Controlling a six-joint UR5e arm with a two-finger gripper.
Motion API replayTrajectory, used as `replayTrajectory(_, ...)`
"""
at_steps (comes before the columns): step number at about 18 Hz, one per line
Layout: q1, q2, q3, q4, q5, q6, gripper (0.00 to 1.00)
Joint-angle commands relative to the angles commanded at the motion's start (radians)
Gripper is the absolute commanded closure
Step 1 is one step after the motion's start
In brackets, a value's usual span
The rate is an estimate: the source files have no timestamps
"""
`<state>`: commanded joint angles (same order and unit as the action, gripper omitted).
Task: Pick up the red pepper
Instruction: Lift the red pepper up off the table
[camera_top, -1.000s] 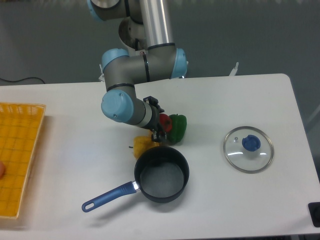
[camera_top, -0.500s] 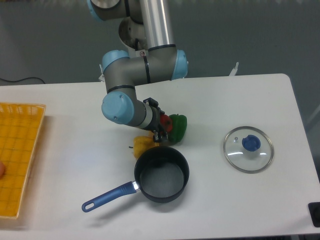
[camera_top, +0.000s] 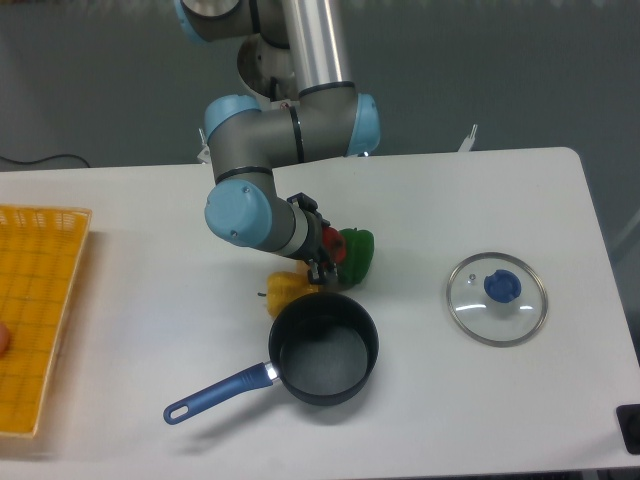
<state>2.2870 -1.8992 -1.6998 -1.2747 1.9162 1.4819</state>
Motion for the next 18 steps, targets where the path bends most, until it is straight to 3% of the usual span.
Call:
replayTrajectory(3,0.058,0.017,0.055,-0.002,-0.089,0.000,0.45)
replayTrajectory(7,0.130,0.055,0.077,0.006,-0.193,0.001,0.45)
replayTrajectory(18,0.183,0.057,0.123,0.008,-0.264,-0.017,0.45)
